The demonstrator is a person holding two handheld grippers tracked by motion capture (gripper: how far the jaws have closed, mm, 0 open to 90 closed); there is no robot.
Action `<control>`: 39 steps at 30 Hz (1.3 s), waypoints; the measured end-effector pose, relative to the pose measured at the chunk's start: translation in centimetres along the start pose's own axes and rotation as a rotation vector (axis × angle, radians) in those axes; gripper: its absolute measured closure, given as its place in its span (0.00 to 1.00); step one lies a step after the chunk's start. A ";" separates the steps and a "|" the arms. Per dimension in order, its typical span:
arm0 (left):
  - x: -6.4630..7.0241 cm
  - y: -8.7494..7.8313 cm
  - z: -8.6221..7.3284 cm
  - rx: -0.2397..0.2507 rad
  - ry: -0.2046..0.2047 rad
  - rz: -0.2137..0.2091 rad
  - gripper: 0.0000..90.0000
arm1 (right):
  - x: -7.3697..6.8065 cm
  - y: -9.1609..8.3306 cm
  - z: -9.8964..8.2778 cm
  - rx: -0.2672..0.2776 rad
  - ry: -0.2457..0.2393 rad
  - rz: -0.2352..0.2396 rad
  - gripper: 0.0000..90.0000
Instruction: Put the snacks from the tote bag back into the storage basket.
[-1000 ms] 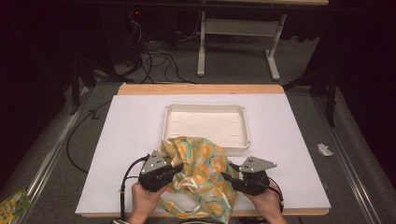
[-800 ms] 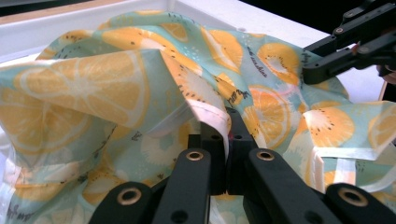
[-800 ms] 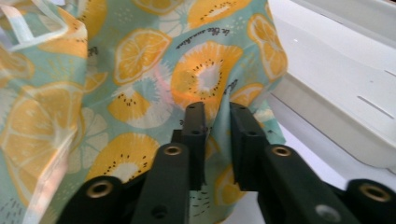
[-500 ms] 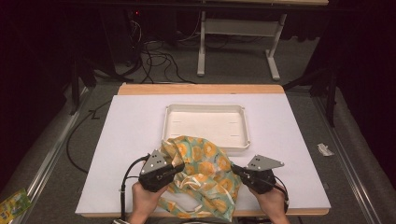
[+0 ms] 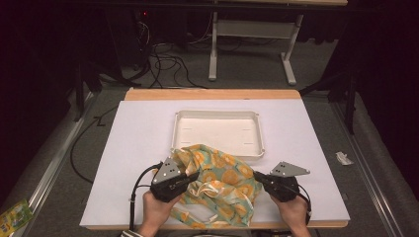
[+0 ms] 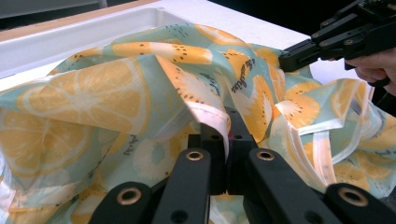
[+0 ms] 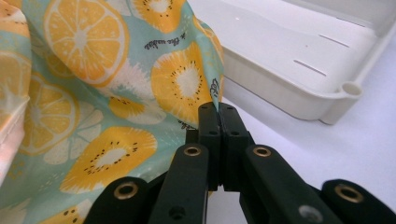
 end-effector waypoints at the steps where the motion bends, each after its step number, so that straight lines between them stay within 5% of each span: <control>1: 0.0 0.1 0.1 0.000 0.004 -0.001 1.00 | 0.1 0.1 -0.1 -0.002 -0.005 -0.001 1.00; 16: -0.6 1.7 0.9 -0.020 0.011 -0.014 1.00 | 1.0 0.8 -1.0 -0.040 0.018 -0.027 0.96; 30: -1.1 2.5 0.9 -0.034 0.008 -0.010 1.00 | 0.4 -1.2 1.1 0.033 0.013 -0.040 0.65; 39: -1.2 2.9 0.9 -0.041 0.009 -0.010 1.00 | -1.7 -0.9 3.5 0.065 -0.026 0.041 0.58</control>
Point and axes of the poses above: each handheld gripper's, and its own axes: y roughly forward along the jaws, z roughly out of its top, x roughly to its right, the point moved 7 cm from there along y, roughly forward along the jaws, and after that the axes turned 10 degrees about -z, right-handed, at the moved point
